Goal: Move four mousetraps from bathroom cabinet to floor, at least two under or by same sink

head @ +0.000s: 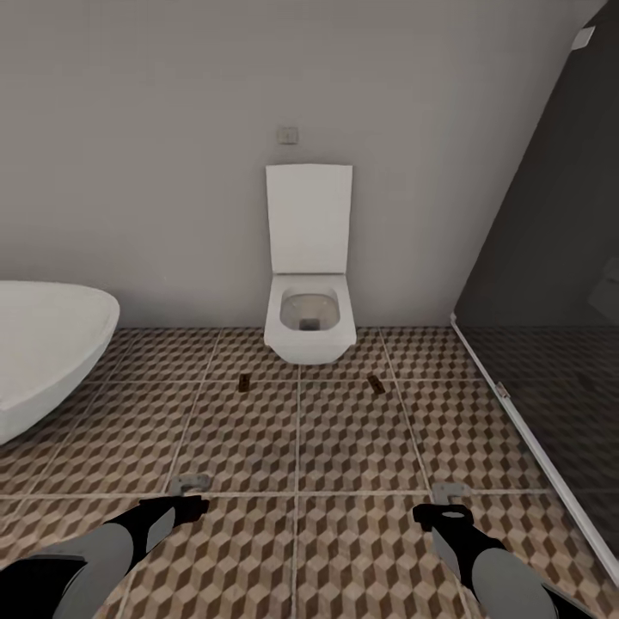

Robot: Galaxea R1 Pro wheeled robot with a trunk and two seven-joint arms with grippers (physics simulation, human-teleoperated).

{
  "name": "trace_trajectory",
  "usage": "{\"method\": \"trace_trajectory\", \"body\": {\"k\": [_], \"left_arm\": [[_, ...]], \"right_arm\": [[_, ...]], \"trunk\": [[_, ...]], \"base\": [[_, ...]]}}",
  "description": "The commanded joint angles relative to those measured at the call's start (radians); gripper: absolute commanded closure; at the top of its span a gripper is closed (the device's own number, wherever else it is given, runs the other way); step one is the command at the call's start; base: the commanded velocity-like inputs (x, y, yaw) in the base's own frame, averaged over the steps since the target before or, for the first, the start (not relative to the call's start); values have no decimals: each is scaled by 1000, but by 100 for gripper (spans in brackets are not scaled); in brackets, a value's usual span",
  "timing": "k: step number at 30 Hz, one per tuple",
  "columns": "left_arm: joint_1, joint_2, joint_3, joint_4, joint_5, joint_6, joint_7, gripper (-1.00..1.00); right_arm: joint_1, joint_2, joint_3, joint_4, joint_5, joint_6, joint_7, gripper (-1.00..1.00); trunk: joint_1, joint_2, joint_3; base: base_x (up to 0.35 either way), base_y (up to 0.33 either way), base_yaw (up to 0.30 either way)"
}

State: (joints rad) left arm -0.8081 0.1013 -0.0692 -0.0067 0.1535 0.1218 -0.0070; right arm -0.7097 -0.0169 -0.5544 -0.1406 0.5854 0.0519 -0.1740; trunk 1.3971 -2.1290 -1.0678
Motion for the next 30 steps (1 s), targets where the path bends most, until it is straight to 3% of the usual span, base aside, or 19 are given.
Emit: {"method": "trace_trajectory", "body": {"k": [1, 12, 30], "left_arm": [[0, 0, -7, 0, 10, 5, -1, -100], [16, 4, -7, 4, 12, 8, -1, -100], [48, 4, -7, 5, 23, 10, -1, -100]], "right_arm": [[-1, 0, -4, 0, 12, 5, -2, -100], [0, -6, -4, 35, 35, 6, -2, -100], [-1, -15, -4, 119, 40, 5, -2, -100]], "trunk": [[-4, 7, 3], [-46, 84, 37], [-115, 210, 93]], "base": [[0, 0, 0], [0, 0, 0], [0, 0, 0]]}}
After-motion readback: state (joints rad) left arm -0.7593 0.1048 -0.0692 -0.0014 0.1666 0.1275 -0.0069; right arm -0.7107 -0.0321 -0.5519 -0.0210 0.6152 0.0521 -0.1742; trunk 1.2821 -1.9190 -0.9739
